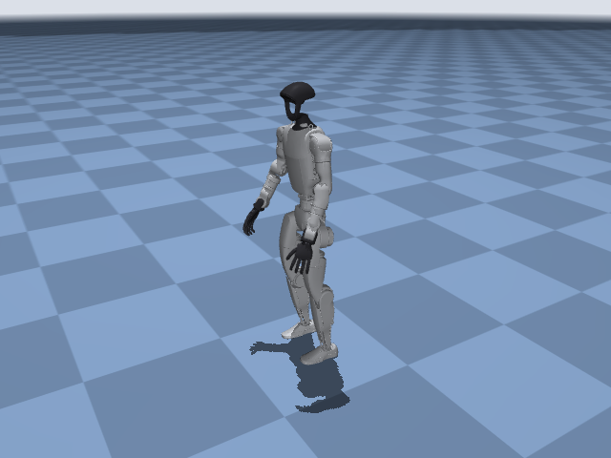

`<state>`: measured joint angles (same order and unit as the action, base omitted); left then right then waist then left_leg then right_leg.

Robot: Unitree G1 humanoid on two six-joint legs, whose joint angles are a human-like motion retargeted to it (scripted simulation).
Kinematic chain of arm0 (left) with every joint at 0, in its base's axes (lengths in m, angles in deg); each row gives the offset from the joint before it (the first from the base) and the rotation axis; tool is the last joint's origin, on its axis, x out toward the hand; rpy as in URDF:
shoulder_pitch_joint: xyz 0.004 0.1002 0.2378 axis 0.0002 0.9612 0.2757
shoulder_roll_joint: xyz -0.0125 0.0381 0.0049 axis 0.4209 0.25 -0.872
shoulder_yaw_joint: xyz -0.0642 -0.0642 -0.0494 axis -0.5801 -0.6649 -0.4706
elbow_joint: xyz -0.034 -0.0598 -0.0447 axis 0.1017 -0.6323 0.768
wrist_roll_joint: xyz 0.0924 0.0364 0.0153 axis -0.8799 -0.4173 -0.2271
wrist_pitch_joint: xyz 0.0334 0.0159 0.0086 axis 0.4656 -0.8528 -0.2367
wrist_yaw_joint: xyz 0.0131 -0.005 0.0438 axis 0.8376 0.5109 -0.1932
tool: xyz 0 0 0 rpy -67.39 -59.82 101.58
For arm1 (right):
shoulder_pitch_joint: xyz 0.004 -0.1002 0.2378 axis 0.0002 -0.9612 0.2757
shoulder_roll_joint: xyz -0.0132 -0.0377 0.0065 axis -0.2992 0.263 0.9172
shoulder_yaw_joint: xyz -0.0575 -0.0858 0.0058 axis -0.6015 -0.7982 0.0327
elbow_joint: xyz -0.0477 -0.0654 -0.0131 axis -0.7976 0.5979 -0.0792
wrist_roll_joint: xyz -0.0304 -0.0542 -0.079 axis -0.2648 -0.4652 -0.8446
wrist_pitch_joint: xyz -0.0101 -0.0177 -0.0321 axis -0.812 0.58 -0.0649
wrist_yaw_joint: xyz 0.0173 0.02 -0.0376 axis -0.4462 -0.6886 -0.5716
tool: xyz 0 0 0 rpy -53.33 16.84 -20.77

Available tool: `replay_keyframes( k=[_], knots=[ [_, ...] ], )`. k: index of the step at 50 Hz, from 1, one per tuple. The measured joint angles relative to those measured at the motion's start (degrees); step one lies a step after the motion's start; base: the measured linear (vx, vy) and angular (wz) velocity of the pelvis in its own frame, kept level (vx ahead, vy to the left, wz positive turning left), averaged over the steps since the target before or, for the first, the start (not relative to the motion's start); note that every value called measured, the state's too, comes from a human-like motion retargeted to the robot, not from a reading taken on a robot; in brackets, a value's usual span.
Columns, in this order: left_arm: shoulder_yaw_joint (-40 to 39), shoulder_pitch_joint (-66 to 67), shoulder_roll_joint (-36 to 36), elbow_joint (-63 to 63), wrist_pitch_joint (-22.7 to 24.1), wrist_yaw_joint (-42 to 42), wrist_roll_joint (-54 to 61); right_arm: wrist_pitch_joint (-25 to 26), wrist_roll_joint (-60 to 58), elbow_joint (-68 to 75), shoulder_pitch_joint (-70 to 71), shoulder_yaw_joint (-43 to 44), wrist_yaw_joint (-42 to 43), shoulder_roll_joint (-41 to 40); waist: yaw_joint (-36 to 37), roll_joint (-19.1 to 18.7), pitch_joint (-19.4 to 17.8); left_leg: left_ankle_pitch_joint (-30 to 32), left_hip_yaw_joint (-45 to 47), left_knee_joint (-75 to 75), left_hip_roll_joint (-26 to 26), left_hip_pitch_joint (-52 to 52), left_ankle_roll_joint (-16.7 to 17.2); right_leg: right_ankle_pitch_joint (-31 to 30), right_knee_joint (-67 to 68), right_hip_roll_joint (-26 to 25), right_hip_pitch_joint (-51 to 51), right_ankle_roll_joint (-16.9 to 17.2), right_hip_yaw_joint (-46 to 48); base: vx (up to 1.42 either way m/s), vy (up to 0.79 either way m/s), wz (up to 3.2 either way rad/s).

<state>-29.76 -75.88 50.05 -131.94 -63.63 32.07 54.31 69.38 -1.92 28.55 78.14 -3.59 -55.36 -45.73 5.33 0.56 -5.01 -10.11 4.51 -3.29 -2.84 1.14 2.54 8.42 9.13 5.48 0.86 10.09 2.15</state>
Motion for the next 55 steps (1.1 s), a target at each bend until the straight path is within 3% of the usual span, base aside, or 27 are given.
replay_keyframes(
  k=[5, 12, 17, 20, 22, 25, 28, 30, 32, 34, 36, 37, 39, 41, 43, 44, 46, 50, 53, 55],
  knots=[
    [-0.5, 1.4, -0.2, 0.1, 0.2, -0.6, -0.2, 1.1, -1.7, 3.6, -3.9, -1.2, 0.1, -1.6, 1.8, 0.7, -1.2, 0.1, 0.3, 0.9, 0.2, -0.4, 0.4, 0.4, -0.4, -0.2, 0.8, -0.5, -0.1, 0.07, -0.01, -0.03],
    [-1.4, 1.6, -0.9, -1.0, 0.2, -1.4, 0.5, 1.0, -1.4, 3.4, -6.9, -0.9, 0.4, -2.9, 1.8, 1.7, -4.3, 0.1, 0.6, 1.7, 0.2, -2.1, 1.0, -0.3, -1.3, -0.2, 2.6, 1.4, -0.3, 0.02, 0.0, -0.01],
    [0.4, 0.6, -0.1, 1.6, 1.3, -2.4, 1.7, -0.1, 1.3, 0.8, -5.7, -1.2, 2.8, -3.1, 1.0, 2.2, -8.9, 0.0, 1.4, 2.7, 0.5, -3.8, 1.2, -1.1, -2.4, -0.6, 4.6, 2.3, -0.9, 0.0, 0.0, 0.0],
    [1.0, -1.4, 0.4, 3.9, 1.4, -1.6, 2.6, -0.2, 1.6, 0.3, -2.7, -1.8, 1.3, -2.7, 0.3, 2.0, -13.4, -0.1, 1.6, 2.8, 0.8, -5.3, -0.3, -0.4, -2.8, -0.9, 6.0, 1.2, -0.9, -0.08, 0.0, -0.1],
    [2.0, -3.4, 1.1, 6.6, 0.8, -0.7, 4.0, 0.3, 2.5, -0.4, 0.0, -2.5, -0.3, -2.0, -0.2, 1.6, -17.7, -2.0, 1.5, -0.2, 0.9, -6.8, -3.5, 1.7, -1.4, -1.1, 6.7, -2.2, -0.9, -0.1, 0.02, -0.13],
    [5.0, -7.0, 2.9, 10.8, -0.7, -0.5, 7.2, 1.3, 5.1, -1.5, 4.7, -5.3, -1.2, -0.4, -1.2, 0.9, -24.2, -9.3, 1.1, -14.4, 1.1, -12.6, -10.1, 8.7, 6.8, -1.1, 9.5, -11.5, -1.3, -0.05, 0.02, -0.05],
    [8.6, -9.6, 4.0, 10.5, -1.8, 0.0, 5.0, 1.7, 4.3, -1.3, 7.8, -10.1, -2.4, 1.3, -2.4, 0.0, -24.8, -19.4, 0.4, -34.8, 2.2, -22.4, -14.8, 20.0, 24.2, -1.8, 17.4, -19.9, -1.0, 0.09, 0.03, 0.06],
    [9.8, -11.6, 4.8, 8.6, -2.4, 1.6, -0.3, 1.6, 1.1, -1.6, 10.2, -12.6, -5.5, 2.7, -2.9, -0.4, -24.8, -25.5, 0.2, -45.9, 2.8, -26.7, -16.3, 27.1, 35.2, -2.1, 21.6, -22.9, -0.8, 0.28, 0.03, 0.04],
    [9.5, -12.3, 5.5, 7.3, -2.8, 1.9, -6.1, 0.8, -2.7, -5.1, 10.9, -13.2, -7.8, 5.0, -2.8, 0.2, -23.8, -29.0, 0.7, -50.3, 3.1, -26.8, -16.7, 31.1, 40.3, -1.9, 22.1, -23.6, -1.0, 0.49, 0.04, -0.09],
    [8.7, -9.6, 6.3, 8.4, -3.8, -1.1, -8.2, 0.3, -5.3, -13.6, 7.3, -11.9, -6.4, 8.5, -2.2, 1.4, -20.2, -28.6, 2.1, -46.4, 2.6, -22.7, -16.6, 30.7, 37.6, -0.9, 18.7, -22.5, -1.0, 0.76, 0.06, -0.17],
    [7.5, -3.2, 7.4, 12.0, -4.3, -5.7, -6.5, -0.4, -5.6, -24.6, -0.6, -8.3, -3.0, 12.1, -1.7, 2.5, -14.0, -22.1, 3.6, -36.4, 1.7, -15.6, -15.6, 24.1, 28.3, 0.6, 12.2, -20.3, -0.2, 1.01, 0.09, -0.15],
    [6.2, 0.8, 8.0, 14.1, -4.0, -7.1, -5.7, -1.2, -4.9, -29.3, -5.1, -5.8, -2.3, 13.6, -1.7, 2.8, -10.4, -16.3, 3.9, -31.0, 1.3, -12.1, -14.7, 18.1, 22.5, 1.0, 8.5, -19.4, 0.6, 1.12, 0.11, -0.05],
    [1.8, 8.5, 8.4, 17.3, -2.9, -5.7, -5.7, -1.9, -2.6, -34.4, -13.5, -0.3, -4.4, 14.5, -1.6, 2.3, -4.2, 1.0, 2.6, -22.7, 1.2, -6.6, -12.4, 0.3, 11.9, 1.0, 1.7, -18.8, 1.8, 1.11, 0.11, 0.02],
    [-2.7, 14.0, 7.4, 18.8, -2.7, -2.2, -5.0, -0.9, -0.9, -33.6, -19.6, 4.6, -7.1, 12.8, -0.7, 1.2, -1.2, 19.7, -0.9, -17.4, 1.3, -2.1, -9.0, -16.4, 5.8, 0.1, -3.5, -18.6, 1.9, 1.02, 0.11, -0.06],
    [-5.8, 17.0, 5.9, 18.4, -3.5, -0.3, -2.7, 0.9, 0.3, -29.4, -23.2, 7.8, -7.0, 9.5, 1.1, 0.2, -0.3, 31.2, -6.1, -13.7, 0.9, 1.7, -4.2, -22.4, 4.2, -1.1, -6.4, -16.8, 1.0, 0.89, 0.09, -0.24],
    [-6.7, 17.7, 5.2, 17.8, -3.9, -0.6, -1.3, 1.5, 1.0, -27.2, -24.1, 8.7, -5.9, 7.9, 2.0, 0.1, -0.2, 32.4, -8.1, -12.2, 0.6, 2.7, -1.9, -22.2, 3.8, -1.4, -6.9, -15.0, 0.4, 0.79, 0.09, -0.28],
    [-7.7, 17.7, 4.2, 15.6, -3.9, -2.6, 1.5, 2.1, 2.8, -22.8, -24.1, 9.2, -3.1, 5.5, 3.2, 0.9, -0.5, 28.2, -9.7, -9.6, -0.1, 3.1, 1.5, -20.2, 2.1, -1.5, -6.4, -10.2, -0.6, 0.68, 0.08, -0.14],
    [-9.3, 15.2, 3.0, 11.4, -2.4, -7.1, 7.0, 1.3, 5.4, -17.5, -20.4, 7.6, 0.8, 3.6, 2.8, 3.7, -2.6, 8.7, -4.3, -3.4, -0.1, -0.3, 3.9, -11.3, -4.6, -0.6, -1.8, -0.6, -2.3, 0.56, 0.06, 0.17],
    [-9.7, 12.8, 2.2, 11.0, -1.3, -7.4, 10.9, 0.5, 5.7, -18.2, -17.6, 6.2, 0.0, 4.2, 1.5, 4.4, -5.9, -3.0, 2.1, 1.9, 0.6, -2.9, 4.4, -2.1, -6.9, -0.3, 3.0, 3.3, -2.8, 0.52, 0.06, 0.31],
    [-8.7, 9.8, 2.2, 11.4, -0.7, -6.1, 11.6, 0.1, 5.6, -20.4, -15.5, 5.2, -1.1, 5.7, 1.2, 4.0, -9.3, -2.4, 2.9, 3.8, 0.4, -4.4, 3.7, -1.8, -6.1, -0.2, 5.6, 3.5, -3.0, 0.47, 0.06, 0.25]
  ],
)
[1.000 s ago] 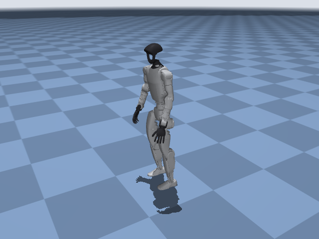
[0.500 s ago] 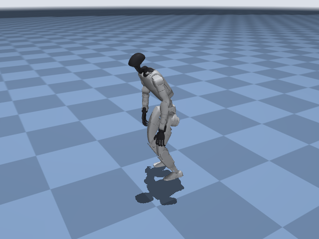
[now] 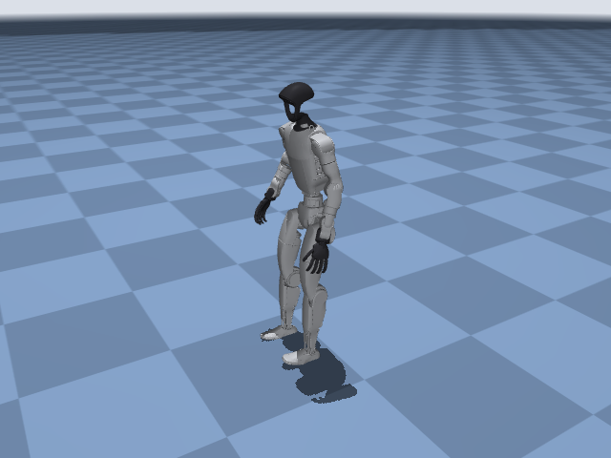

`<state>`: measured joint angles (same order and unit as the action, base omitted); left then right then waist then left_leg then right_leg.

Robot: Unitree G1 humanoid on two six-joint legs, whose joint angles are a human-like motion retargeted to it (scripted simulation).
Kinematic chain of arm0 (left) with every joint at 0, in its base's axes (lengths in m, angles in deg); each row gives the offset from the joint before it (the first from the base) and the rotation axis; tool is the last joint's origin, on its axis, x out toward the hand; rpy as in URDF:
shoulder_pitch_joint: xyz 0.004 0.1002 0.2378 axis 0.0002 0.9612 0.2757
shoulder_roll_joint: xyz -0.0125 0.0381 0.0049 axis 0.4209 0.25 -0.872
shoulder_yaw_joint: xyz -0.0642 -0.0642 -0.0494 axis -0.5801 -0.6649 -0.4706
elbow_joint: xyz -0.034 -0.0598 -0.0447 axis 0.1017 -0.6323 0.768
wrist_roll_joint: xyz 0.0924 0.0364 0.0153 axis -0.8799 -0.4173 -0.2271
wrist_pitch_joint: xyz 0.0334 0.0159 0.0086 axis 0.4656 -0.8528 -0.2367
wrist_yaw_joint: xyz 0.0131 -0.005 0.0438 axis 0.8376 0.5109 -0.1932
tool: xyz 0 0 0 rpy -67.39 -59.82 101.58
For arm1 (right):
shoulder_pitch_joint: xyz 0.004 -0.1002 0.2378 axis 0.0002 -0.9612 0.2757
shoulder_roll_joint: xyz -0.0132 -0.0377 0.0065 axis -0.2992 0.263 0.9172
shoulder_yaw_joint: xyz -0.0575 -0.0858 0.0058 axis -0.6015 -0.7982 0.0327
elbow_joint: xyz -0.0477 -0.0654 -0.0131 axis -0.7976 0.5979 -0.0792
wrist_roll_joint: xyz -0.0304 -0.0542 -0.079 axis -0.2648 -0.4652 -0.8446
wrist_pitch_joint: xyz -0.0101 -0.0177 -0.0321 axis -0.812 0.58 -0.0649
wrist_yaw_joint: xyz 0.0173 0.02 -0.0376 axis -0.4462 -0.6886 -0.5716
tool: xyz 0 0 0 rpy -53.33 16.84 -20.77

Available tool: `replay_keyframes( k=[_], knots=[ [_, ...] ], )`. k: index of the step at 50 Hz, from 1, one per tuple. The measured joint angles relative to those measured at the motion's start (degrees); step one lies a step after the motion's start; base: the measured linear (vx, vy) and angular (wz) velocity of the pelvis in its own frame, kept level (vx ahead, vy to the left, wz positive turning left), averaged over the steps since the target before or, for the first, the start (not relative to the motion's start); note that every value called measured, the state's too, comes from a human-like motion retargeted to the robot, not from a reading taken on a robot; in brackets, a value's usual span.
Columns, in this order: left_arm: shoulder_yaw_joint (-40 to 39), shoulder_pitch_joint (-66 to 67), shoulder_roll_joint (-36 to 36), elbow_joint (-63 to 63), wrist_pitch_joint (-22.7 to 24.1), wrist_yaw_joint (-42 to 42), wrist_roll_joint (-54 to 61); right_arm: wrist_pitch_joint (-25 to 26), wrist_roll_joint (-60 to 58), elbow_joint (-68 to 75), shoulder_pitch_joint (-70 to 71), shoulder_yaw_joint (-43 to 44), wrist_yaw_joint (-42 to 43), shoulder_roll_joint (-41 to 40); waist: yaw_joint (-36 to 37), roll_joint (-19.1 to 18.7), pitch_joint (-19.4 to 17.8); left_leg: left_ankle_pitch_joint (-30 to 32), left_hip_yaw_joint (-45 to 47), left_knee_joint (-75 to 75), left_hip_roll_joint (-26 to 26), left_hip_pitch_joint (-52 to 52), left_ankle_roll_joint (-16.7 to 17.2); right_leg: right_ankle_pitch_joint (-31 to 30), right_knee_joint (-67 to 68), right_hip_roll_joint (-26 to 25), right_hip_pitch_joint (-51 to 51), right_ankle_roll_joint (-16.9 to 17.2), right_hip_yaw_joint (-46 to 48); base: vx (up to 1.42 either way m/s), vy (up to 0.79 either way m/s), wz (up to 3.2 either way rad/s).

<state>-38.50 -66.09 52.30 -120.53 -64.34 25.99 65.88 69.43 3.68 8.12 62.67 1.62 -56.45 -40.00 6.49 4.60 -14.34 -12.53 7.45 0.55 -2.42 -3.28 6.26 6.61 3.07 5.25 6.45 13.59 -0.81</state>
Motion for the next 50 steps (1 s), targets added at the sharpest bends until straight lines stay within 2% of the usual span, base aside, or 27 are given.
replay_keyframes(
  k=[2, 3, 4, 5, 7, 9, 12, 15, 18, 20, 22, 25, 28, 30, 33, 38, 43, 50],
  knots=[
    [1.9, -4.1, 1.1, 0.6, -1.0, 0.8, -0.9, -0.2, -0.4, -1.6, 2.9, -2.0, 0.7, 1.8, -0.1, -0.6, -4.5, 6.7, -2.0, -6.7, -0.7, -3.7, -8.1, -2.0, 6.8, 0.1, 2.7, -9.6, 0.5, 0.36, 0.05, 0.3],
    [2.6, -6.4, 1.8, 0.4, -2.2, 1.2, -1.8, 0.0, -0.9, -1.4, 4.9, -2.9, 0.8, 2.5, -0.4, -0.8, -7.1, 6.4, -2.6, -16.1, -1.0, -7.5, -14.7, 0.9, 15.7, 0.2, 5.6, -17.7, 0.8, 0.33, 0.05, 0.4],
    [3.0, -8.4, 2.1, -0.3, -3.3, 1.3, -2.9, 0.5, -2.0, -0.1, 6.8, -3.8, 1.4, 2.5, -0.7, -1.0, -9.7, 2.5, -2.9, -27.5, -0.9, -11.2, -18.4, 5.7, 26.3, 0.5, 8.5, -22.2, 1.2, 0.36, 0.05, 0.46],
    [3.3, -10.2, 2.4, -1.4, -4.2, 1.2, -4.1, 1.0, -3.2, 1.7, 8.7, -4.5, 2.1, 2.3, -1.1, -1.3, -12.2, -3.2, -2.9, -39.8, -0.6, -14.9, -20.7, 11.6, 37.9, 0.7, 11.5, -25.1, 1.6, 0.45, 0.04, 0.42],
    [4.1, -10.1, 1.4, -3.4, -4.8, -0.8, -5.5, 2.0, -4.6, 5.4, 9.6, -4.7, 5.1, 0.4, -2.0, -1.8, -12.6, -7.9, -3.2, -45.2, 0.0, -14.5, -18.4, 15.0, 42.5, 1.0, 10.5, -22.6, 2.8, 0.5, 0.05, 0.31],
    [4.4, -10.7, -0.7, -6.2, -5.0, -2.8, -5.6, 2.3, -3.8, 10.4, 11.6, -4.2, 7.7, -2.4, -2.6, -2.4, -11.3, -6.7, -3.9, -40.1, 0.1, -10.7, -16.0, 12.3, 36.7, 0.8, 6.4, -19.2, 3.7, 0.46, 0.06, 0.05],
    [4.4, -7.0, -1.6, -5.0, -2.7, -0.8, -4.3, 1.4, -0.6, 12.9, 11.1, -2.8, 7.7, -4.4, -2.1, -2.4, -5.1, 2.3, -3.1, -21.3, -0.3, -3.3, -11.6, 2.0, 20.1, 0.6, 0.7, -13.3, 3.8, 0.39, 0.07, -0.42],
    [3.2, -0.7, -1.1, -1.3, 1.0, 4.3, -4.6, 0.3, -1.1, 14.4, 9.2, -1.0, 5.3, -5.4, -1.6, -3.1, 2.6, 9.9, -1.7, -5.8, 0.5, 1.8, -4.8, -7.8, 4.8, -0.3, -3.6, -6.7, 5.2, 0.35, 0.07, -0.46],
    [3.2, 4.5, -0.5, 2.7, 3.3, 7.3, -4.1, -0.4, -0.5, 15.5, 8.0, 1.2, 2.1, -5.9, -1.0, -3.5, 7.8, 10.8, -0.2, 0.4, 0.8, 4.1, -0.5, -10.3, -1.7, -0.8, -5.7, -1.4, 6.4, 0.31, 0.06, -0.35],
    [3.8, 6.1, -0.1, 4.2, 4.2, 7.3, -3.2, -1.0, 1.4, 16.3, 8.4, 1.5, 1.8, -6.2, -0.2, -3.4, 9.6, 9.4, 1.2, 2.1, 0.5, 5.2, 0.2, -9.0, -3.1, -1.0, -6.3, 0.4, 6.4, 0.24, 0.04, -0.43],
    [3.8, 4.0, -0.3, 2.0, 4.5, 5.6, -2.1, -1.5, 3.0, 19.4, 11.9, 0.6, 4.1, -6.9, 0.9, -2.9, 9.8, 7.5, 2.5, 2.4, 0.3, 5.6, -1.0, -6.8, -2.9, -0.9, -6.1, -0.7, 5.6, 0.16, 0.02, -0.52],
    [2.5, -1.7, -2.2, -7.3, 2.6, 2.0, -3.7, -1.4, 0.5, 23.1, 15.8, -2.1, 7.6, -7.9, 2.1, -2.8, 9.2, 5.2, 3.5, 0.5, 0.3, 5.8, -2.8, -4.5, -1.1, -0.9, -5.6, -4.1, 4.0, 0.11, 0.03, -0.37],
    [1.1, -7.2, -4.1, -16.3, -1.1, 0.4, -8.0, -0.6, -4.4, 21.9, 15.7, -4.3, 4.9, -7.3, 1.4, -3.1, 9.0, 4.3, 2.5, -2.5, 0.3, 4.8, -2.5, -4.0, 0.4, -0.6, -5.6, -3.7, 4.4, 0.08, 0.04, 0.24],
    [2.0, -9.3, -4.5, -17.6, -2.3, -0.2, -8.8, -1.2, -5.0, 19.6, 15.0, -5.1, 1.8, -6.4, 0.2, -3.2, 9.1, 3.7, 0.9, -4.3, 0.0, 3.6, -3.0, -3.2, 1.4, 0.0, -5.5, -3.0, 5.6, 0.07, 0.03, 0.65],
    [6.6, -10.3, -2.9, -12.6, -0.7, 0.2, -5.4, -2.6, -1.5, 17.8, 15.4, -6.3, 0.2, -5.5, -1.3, -3.0, 8.8, 2.7, -0.9, -5.6, -0.5, 2.4, -4.2, -1.2, 3.5, 0.6, -4.7, -3.3, 7.0, 0.06, 0.0, 0.53],
    [11.0, -11.1, 0.5, -2.8, 3.1, 1.1, -5.1, -2.5, -2.3, 19.5, 15.2, -7.4, 3.0, -6.0, -0.5, -2.9, 7.5, 2.2, -1.5, -4.6, -0.5, 2.6, -4.4, 0.5, 5.8, 0.6, -3.5, -3.6, 7.3, 0.01, 0.0, 0.06],
    [11.0, -11.6, 2.0, 3.1, 3.3, 2.5, -4.3, -1.6, -2.7, 20.7, 13.8, -7.5, 2.9, -7.2, 0.9, -2.2, 6.5, 1.8, -1.4, -4.2, -0.5, 2.1, -4.0, 1.0, 5.3, 0.6, -3.0, -3.8, 7.1, 0.0, 0.0, 0.0],
    [10.0, -12.2, 1.1, 0.7, 2.5, 1.8, -6.2, -2.1, -3.4, 20.7, 13.2, -8.2, 1.9, -7.8, 0.2, -1.5, 3.7, 1.8, -1.9, -3.8, -0.6, 1.3, -3.2, 1.3, 4.6, 0.7, -2.6, -3.3, 7.6, 0.0, 0.0, 0.0]
  ],
)
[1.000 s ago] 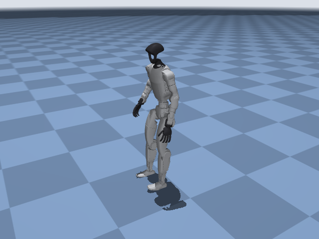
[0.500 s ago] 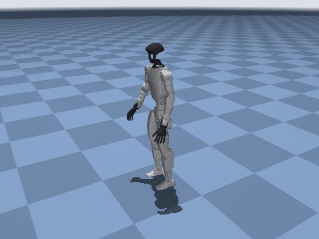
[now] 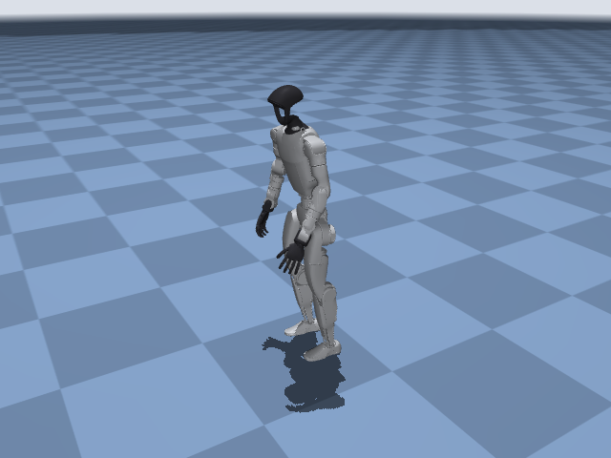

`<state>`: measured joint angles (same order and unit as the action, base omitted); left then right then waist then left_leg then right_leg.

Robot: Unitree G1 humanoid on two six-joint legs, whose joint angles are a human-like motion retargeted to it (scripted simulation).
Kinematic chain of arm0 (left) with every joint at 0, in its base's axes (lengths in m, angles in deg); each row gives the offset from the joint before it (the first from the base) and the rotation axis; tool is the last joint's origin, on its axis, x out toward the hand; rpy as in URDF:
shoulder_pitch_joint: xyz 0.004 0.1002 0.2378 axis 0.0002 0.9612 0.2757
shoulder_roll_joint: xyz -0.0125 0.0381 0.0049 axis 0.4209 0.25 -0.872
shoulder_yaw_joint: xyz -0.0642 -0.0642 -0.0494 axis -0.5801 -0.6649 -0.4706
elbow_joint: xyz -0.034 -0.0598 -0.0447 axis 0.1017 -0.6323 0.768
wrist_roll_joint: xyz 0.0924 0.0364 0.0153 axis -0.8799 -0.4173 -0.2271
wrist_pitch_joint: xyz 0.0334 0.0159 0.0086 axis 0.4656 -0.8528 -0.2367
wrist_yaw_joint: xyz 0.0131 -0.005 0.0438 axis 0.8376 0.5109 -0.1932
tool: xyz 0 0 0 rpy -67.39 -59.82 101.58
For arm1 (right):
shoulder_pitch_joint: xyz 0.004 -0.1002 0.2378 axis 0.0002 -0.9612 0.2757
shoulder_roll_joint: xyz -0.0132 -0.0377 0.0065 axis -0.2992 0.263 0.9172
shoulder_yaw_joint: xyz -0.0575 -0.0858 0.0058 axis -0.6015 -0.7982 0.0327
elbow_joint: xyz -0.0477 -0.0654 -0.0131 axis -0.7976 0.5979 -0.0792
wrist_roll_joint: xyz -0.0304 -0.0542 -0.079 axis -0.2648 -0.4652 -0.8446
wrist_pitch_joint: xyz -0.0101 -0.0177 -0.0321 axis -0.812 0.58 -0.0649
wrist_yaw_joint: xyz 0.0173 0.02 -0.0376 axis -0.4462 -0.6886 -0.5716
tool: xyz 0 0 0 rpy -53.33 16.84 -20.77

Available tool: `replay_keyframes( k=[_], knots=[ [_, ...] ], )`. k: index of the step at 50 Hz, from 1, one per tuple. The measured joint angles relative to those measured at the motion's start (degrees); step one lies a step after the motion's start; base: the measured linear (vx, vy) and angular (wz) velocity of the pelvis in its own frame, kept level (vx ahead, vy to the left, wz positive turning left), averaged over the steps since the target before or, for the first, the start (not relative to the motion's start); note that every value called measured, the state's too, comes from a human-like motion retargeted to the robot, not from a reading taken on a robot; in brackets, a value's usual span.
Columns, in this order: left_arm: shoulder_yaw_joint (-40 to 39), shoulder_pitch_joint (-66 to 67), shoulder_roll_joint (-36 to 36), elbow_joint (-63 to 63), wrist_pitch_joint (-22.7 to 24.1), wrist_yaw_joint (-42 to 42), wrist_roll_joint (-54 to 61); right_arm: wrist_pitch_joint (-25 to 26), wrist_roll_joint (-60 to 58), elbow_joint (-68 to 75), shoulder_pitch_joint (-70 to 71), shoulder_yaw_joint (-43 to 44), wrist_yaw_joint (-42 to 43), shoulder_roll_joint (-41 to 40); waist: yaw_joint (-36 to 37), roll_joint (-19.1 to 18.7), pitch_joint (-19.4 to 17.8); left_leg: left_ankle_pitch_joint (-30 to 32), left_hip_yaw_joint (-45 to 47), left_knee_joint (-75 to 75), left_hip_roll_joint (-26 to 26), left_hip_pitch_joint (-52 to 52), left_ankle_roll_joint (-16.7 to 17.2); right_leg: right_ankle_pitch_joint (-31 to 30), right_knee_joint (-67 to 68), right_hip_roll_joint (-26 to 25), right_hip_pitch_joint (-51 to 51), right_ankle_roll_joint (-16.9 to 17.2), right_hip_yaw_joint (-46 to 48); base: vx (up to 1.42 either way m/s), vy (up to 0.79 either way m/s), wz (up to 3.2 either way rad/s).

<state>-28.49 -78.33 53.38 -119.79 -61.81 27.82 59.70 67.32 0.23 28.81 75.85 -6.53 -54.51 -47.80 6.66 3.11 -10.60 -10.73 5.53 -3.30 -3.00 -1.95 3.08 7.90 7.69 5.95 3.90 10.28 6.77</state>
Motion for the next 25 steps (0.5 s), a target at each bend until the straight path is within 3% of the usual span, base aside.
replay_keyframes(
  k=[10, 13, 17, 20, 22, 25],
  knots=[
    [-1.4, -1.3, -2.0, -4.0, 0.3, -1.1, -0.6, 0.2, -1.2, 0.9, 3.0, -0.2, 1.8, -1.4, -0.6, 0.5, -6.5, 0.2, 0.2, 3.4, 0.4, -2.3, -0.9, 2.4, -0.3, -0.8, 3.7, 1.0, -1.1, 0.0, 0.0, 0.0],
    [-1.7, -1.2, -1.8, 0.5, -0.9, 0.1, 3.4, 0.9, -2.4, -4.9, 5.3, 0.3, -1.3, 2.2, -2.8, -0.6, -12.1, -4.0, -1.0, -4.5, -0.2, -5.7, -6.3, 6.5, 3.9, -1.1, 4.9, -4.3, -4.2, -0.02, 0.01, 0.21],
    [0.0, -0.6, -0.8, 4.4, -1.7, 0.8, 7.3, 0.8, 1.3, -10.9, 8.1, -1.5, -2.3, 8.1, -6.4, -3.4, -18.1, -19.7, -3.2, -35.2, 0.9, -17.3, -13.9, 21.2, 24.4, -2.1, 10.5, -15.7, -2.9, 0.1, 0.02, 0.38],
    [1.6, 1.7, 0.4, 2.6, -2.2, 0.7, 4.4, 0.6, 3.2, -11.2, 7.7, -2.2, -1.9, 9.8, -6.6, -4.0, -16.5, -27.4, -3.1, -47.6, 1.7, -20.4, -17.4, 29.4, 37.5, -2.1, 13.9, -18.0, -2.1, 0.44, 0.02, 0.02],
    [1.6, 4.9, 1.3, 1.3, -3.2, 0.1, 1.3, 0.6, 3.8, -14.2, 4.4, -0.9, -1.1, 11.1, -6.3, -3.8, -12.1, -27.5, -1.9, -45.4, 1.9, -17.7, -17.4, 29.3, 36.4, -1.3, 11.9, -17.6, -1.3, 0.75, 0.04, -0.08],
    [0.7, 13.5, 3.1, 4.3, -4.5, -2.3, 0.0, 0.4, 5.4, -26.0, -7.2, 3.6, -0.5, 14.2, -5.3, -3.3, -3.0, -15.0, 0.3, -29.9, 0.7, -7.4, -15.6, 16.8, 23.5, 0.5, 2.9, -15.4, -0.2, 0.97, 0.07, -0.07]
  ],
)
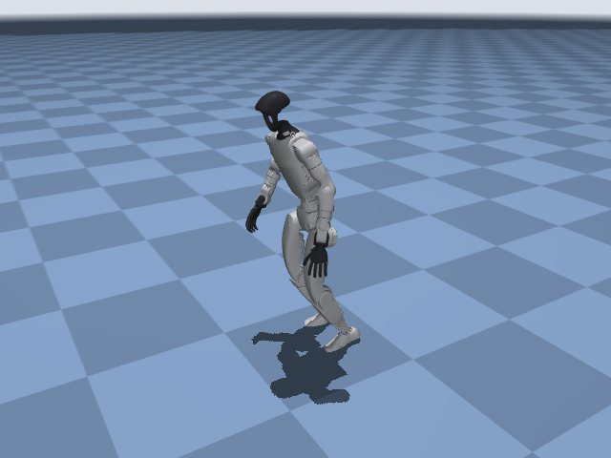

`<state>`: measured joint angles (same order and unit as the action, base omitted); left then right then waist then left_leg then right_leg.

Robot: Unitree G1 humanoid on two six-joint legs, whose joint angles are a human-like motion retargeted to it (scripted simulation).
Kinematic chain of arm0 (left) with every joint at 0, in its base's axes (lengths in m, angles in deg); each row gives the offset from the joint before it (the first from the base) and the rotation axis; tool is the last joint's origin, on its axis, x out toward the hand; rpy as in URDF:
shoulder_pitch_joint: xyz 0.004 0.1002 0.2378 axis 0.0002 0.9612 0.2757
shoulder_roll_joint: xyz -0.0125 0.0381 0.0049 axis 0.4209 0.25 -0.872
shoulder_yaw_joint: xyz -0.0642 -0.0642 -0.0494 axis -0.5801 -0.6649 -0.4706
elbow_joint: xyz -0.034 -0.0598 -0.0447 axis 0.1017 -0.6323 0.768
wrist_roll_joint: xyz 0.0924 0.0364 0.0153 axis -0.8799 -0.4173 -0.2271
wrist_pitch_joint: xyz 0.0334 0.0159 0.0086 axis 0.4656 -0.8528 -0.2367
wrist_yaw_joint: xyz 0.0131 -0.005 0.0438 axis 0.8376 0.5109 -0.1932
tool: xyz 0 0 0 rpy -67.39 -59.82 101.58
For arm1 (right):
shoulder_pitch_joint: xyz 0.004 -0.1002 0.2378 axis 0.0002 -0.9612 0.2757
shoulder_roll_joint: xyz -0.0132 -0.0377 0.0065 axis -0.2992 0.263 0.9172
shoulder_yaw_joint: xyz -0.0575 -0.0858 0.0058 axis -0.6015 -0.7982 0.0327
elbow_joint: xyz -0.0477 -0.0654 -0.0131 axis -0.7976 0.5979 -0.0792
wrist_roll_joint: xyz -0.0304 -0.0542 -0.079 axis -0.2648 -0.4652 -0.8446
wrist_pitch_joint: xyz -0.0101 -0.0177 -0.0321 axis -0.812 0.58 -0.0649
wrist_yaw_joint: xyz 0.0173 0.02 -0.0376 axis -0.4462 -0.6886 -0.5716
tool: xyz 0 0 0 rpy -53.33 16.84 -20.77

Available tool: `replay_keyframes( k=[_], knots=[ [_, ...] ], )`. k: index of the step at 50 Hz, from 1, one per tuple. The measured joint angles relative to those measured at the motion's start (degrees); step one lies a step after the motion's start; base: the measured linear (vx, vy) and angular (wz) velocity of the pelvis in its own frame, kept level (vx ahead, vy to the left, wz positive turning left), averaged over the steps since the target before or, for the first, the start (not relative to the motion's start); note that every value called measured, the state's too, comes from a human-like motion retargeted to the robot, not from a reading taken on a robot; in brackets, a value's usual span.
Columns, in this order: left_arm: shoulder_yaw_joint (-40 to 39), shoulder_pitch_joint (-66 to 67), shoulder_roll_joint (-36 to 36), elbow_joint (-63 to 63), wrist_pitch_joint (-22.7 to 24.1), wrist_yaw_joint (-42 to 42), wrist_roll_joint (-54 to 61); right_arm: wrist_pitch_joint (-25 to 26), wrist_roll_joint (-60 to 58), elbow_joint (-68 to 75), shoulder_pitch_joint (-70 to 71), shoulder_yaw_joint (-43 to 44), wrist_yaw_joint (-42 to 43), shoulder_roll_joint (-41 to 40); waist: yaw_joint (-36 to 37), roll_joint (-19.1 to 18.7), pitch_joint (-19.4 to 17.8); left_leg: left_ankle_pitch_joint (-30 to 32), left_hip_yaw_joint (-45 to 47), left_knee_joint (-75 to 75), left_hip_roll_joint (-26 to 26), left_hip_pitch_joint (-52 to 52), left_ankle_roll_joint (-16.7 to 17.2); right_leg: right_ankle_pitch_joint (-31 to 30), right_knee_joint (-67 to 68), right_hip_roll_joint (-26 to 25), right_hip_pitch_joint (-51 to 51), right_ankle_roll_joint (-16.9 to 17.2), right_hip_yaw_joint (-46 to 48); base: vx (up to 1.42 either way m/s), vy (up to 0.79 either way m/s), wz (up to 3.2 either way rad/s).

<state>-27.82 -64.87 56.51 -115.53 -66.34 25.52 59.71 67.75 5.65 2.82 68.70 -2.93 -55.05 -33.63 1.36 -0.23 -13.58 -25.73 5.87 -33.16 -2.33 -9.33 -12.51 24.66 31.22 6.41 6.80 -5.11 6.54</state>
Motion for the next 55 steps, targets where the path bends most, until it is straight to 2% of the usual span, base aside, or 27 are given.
replay_keyframes(
  k=[2, 3, 4, 5, 6, 8, 10, 12, 13, 15, 16, 17, 18, 19, 20, 21, 22, 23, 25, 28, 31, 35, 39, 43, 46, 50, 55],
  knots=[
    [-2.6, 6.0, 0.4, 3.0, 0.5, 1.2, 1.0, -0.4, 0.7, -4.4, -7.0, 2.9, -2.3, 0.3, 1.0, -0.8, 4.6, 18.5, 0.5, 8.8, -0.1, 6.4, 1.7, -17.7, -8.1, 0.0, -6.0, -1.7, -0.5, 1.0, 0.08, -0.16],
    [-4.4, 8.5, 0.2, 4.2, 0.7, 2.3, 1.7, -0.2, 0.3, -5.2, -9.7, 4.1, -3.6, 0.0, 1.5, -1.5, 5.6, 28.7, 0.6, 11.9, 0.2, 9.6, 3.2, -27.0, -10.8, -0.6, -8.8, -3.4, -1.2, 0.95, 0.07, -0.27],
    [-6.1, 10.5, -0.1, 5.0, 0.8, 3.1, 2.4, 0.2, -0.7, -5.5, -11.7, 5.2, -4.2, -0.5, 2.0, -2.2, 5.9, 36.3, 0.7, 14.4, 0.7, 12.4, 5.4, -33.5, -11.8, -1.2, -10.9, -4.3, -2.1, 0.91, 0.05, -0.32],
    [-7.8, 12.1, -0.4, 5.5, 0.8, 3.7, 3.2, 0.6, -1.9, -5.4, -13.4, 6.2, -4.5, -1.1, 2.4, -2.8, 5.8, 42.7, 0.9, 16.5, 1.2, 15.2, 8.0, -38.5, -12.1, -1.9, -12.6, -4.8, -3.1, 0.83, 0.04, -0.3],
    [-9.0, 12.9, -0.5, 5.4, 0.8, 3.2, 4.0, 1.0, -3.0, -4.9, -14.1, 6.6, -4.1, -1.8, 2.6, -2.8, 6.0, 43.2, 1.3, 17.2, 1.6, 16.3, 10.1, -38.4, -11.2, -2.0, -12.8, -4.0, -3.1, 0.77, 0.03, -0.23],
    [-10.5, 12.9, -0.6, 4.1, 0.8, 1.3, 5.4, 1.4, -4.4, -3.4, -14.5, 7.0, -2.8, -3.2, 2.8, -2.1, 6.4, 40.5, 2.2, 18.9, 2.0, 16.8, 13.7, -35.6, -10.8, -1.6, -12.0, -0.7, -1.9, 0.68, 0.02, -0.03],
    [-11.0, 10.8, -0.5, 1.3, 1.0, -1.1, 6.1, 1.4, -4.5, -1.4, -13.3, 6.7, -0.8, -4.6, 2.5, -0.7, 7.3, 36.6, 2.2, 21.4, 1.9, 14.9, 16.4, -31.6, -13.9, -1.0, -10.1, 4.6, -0.5, 0.6, 0.01, 0.27],
    [-11.5, 7.5, -0.5, -1.8, 1.0, -2.3, 6.0, 1.3, -4.1, 0.5, -11.8, 6.4, 0.7, -5.9, 2.0, 0.8, 7.7, 29.8, 0.9, 24.8, 1.0, 12.7, 17.6, -27.6, -18.9, -0.9, -7.9, 10.5, -1.4, 0.57, 0.0, 0.35],
    [-11.8, 5.9, -0.4, -3.0, 1.0, -2.4, 5.9, 1.3, -3.9, 1.2, -11.1, 6.5, 1.1, -6.4, 2.0, 1.5, 7.6, 24.5, -0.1, 26.5, 0.4, 12.0, 17.8, -24.8, -21.1, -0.9, -6.8, 13.0, -2.6, 0.56, 0.0, 0.2],
    [-12.3, 3.1, -0.1, -3.8, 1.3, -2.2, 5.9, 1.2, -3.7, 1.6, -9.9, 6.6, 1.2, -6.8, 2.3, 2.5, 6.3, 14.8, -1.8, 29.7, -0.5, 11.2, 18.3, -18.8, -24.2, -1.0, -4.6, 16.6, -5.8, 0.55, 0.0, -0.02],
    [-12.1, 1.6, 0.1, -3.4, 1.5, -2.0, 6.1, 1.0, -3.1, 1.4, -8.9, 6.4, 1.1, -6.8, 2.7, 2.7, 5.1, 13.6, -1.8, 30.8, -0.5, 11.0, 18.4, -17.9, -24.6, -1.1, -3.6, 17.1, -6.8, 0.52, 0.0, -0.22],
    [-11.9, 0.0, 0.4, -3.0, 1.6, -1.8, 6.4, 0.9, -2.3, 1.3, -7.6, 6.0, 1.2, -6.7, 3.1, 2.9, 3.6, 13.6, -1.8, 31.3, -0.7, 10.8, 17.7, -17.7, -24.4, -1.2, -2.7, 16.6, -7.5, 0.48, 0.0, -0.33],
    [-11.5, -2.0, 0.8, -2.5, 1.5, -1.8, 6.7, 0.8, -1.1, 1.6, -5.7, 5.2, 1.5, -6.5, 3.5, 3.0, 1.6, 16.0, -1.5, 30.4, -0.8, 10.4, 15.5, -19.2, -23.0, -1.2, -1.9, 14.0, -7.6, 0.41, 0.0, -0.34],
    [-11.0, -4.2, 1.1, -2.3, 0.8, -1.9, 7.1, 1.0, -0.2, 2.5, -3.2, 4.1, 1.8, -6.4, 3.8, 3.1, -0.8, 17.1, -1.3, 25.3, -1.1, 8.7, 10.7, -18.8, -18.4, -1.1, -0.5, 8.2, -7.4, 0.35, 0.01, -0.31],
    [-10.6, -6.6, 1.4, -2.2, -0.1, -1.9, 7.5, 1.4, 0.6, 3.9, -0.5, 2.8, 2.0, -6.3, 3.9, 3.3, -3.4, 17.4, -1.0, 18.2, -1.4, 6.4, 4.7, -17.4, -12.1, -0.8, 1.2, 0.9, -7.0, 0.31, 0.01, -0.13],
    [-10.3, -8.5, 1.5, -3.0, -1.2, -1.5, 7.2, 1.9, -0.2, 6.3, 2.2, 1.7, 2.3, -6.5, 3.5, 3.0, -6.0, 12.4, -0.7, 5.3, -0.6, 2.5, 0.9, -11.7, -1.2, -1.1, 3.8, -4.3, -6.7, 0.32, 0.02, 0.02],
    [-10.0, -10.0, 1.5, -3.9, -2.0, -1.2, 6.6, 2.5, -1.5, 8.8, 4.4, 0.8, 2.8, -6.8, 3.1, 2.6, -8.0, 7.8, -0.5, -5.4, 0.2, -0.5, -1.3, -6.9, 7.8, -1.3, 5.9, -7.6, -6.2, 0.36, 0.02, 0.15],
    [-9.7, -10.7, 1.0, -5.0, -2.4, -0.9, 5.8, 3.1, -3.8, 11.2, 5.8, 0.3, 3.5, -7.3, 2.6, 2.2, -8.7, 4.2, -0.5, -11.4, 1.1, -1.9, -0.4, -3.8, 13.1, -1.6, 6.9, -7.2, -5.7, 0.38, 0.01, 0.16],
    [-8.8, -9.9, -0.4, -6.5, -2.6, -0.5, 3.6, 4.0, -7.0, 14.0, 5.9, 0.4, 4.9, -8.8, 1.7, 1.8, -7.8, 1.7, -0.9, -13.3, 2.1, -1.4, 2.4, -3.0, 14.4, -1.9, 6.2, -3.3, -4.5, 0.39, -0.01, 0.15],
    [-6.6, -9.0, -2.3, -7.3, -1.5, 1.1, 1.7, 3.0, -3.3, 15.0, 5.3, 2.7, 5.7, -11.0, 0.6, 1.9, -4.5, 7.8, -1.8, -1.5, 1.8, 2.8, 5.3, -10.9, 1.4, -2.3, 1.1, 3.5, -3.9, 0.32, -0.01, 0.14],
    [-5.1, -5.1, -2.3, -4.5, 1.3, 4.3, 1.6, 1.3, 0.2, 13.9, 2.5, 3.8, 3.0, -10.7, -0.1, 2.4, 1.5, 15.3, -2.1, 15.3, 1.0, 7.6, 10.1, -18.9, -15.2, -2.3, -3.8, 8.9, -4.2, 0.26, 0.01, 0.07],
    [-6.1, -0.9, -2.5, -1.1, 3.9, 8.6, 1.5, 0.1, 0.4, 13.6, -1.4, 5.7, -1.7, -9.6, 0.6, 2.7, 7.8, 19.0, -1.8, 29.6, 0.9, 11.6, 15.5, -23.9, -27.5, -2.4, -6.4, 14.3, -4.0, 0.2, 0.02, -0.05],
    [-4.1, -3.5, -4.4, -5.4, 4.3, 6.3, 1.8, -0.2, 2.2, 20.3, 0.0, 4.4, 2.3, -10.3, 2.6, 2.9, 8.4, 18.5, -1.3, 33.6, 0.7, 13.4, 15.3, -23.4, -29.9, -2.6, -7.1, 14.8, -3.7, 0.11, 0.01, -0.08],
    [-2.2, -8.1, -6.3, -14.9, 2.4, 4.5, -5.5, 2.8, -6.7, 29.6, 4.4, 1.6, 3.0, -11.2, 3.4, 3.0, 7.8, 17.9, -1.5, 32.2, 0.6, 12.9, 14.7, -22.7, -29.7, -2.5, -7.3, 15.5, -3.9, 0.06, 0.01, -0.01],
    [-2.7, -8.3, -5.8, -14.7, 1.4, 6.0, -7.8, 3.3, -8.3, 28.4, 4.6, 1.7, 1.1, -11.1, 3.0, 3.2, 7.8, 17.2, -1.7, 30.5, 0.5, 11.9, 14.9, -21.5, -28.6, -2.2, -6.8, 15.9, -3.8, 0.06, 0.01, 0.1],
    [-1.8, -7.4, -4.8, -11.5, 3.2, 5.2, -3.6, 1.1, -3.6, 24.6, 3.8, 1.1, 2.7, -11.0, 2.9, 3.2, 7.0, 16.0, -2.1, 28.9, 0.5, 11.1, 15.2, -20.0, -27.5, -2.0, -6.4, 16.1, -3.4, 0.07, 0.01, 0.1],
    [-1.7, -6.7, -4.6, -11.2, 3.7, 3.6, -2.9, 1.4, -7.5, 24.5, 3.3, -0.4, 3.1, -11.5, 3.2, 3.3, 6.7, 15.8, -2.3, 28.9, 0.5, 10.6, 14.8, -17.7, -26.5, -2.0, -5.7, 16.4, -3.2, 0.07, 0.01, 0.03]
  ],
)
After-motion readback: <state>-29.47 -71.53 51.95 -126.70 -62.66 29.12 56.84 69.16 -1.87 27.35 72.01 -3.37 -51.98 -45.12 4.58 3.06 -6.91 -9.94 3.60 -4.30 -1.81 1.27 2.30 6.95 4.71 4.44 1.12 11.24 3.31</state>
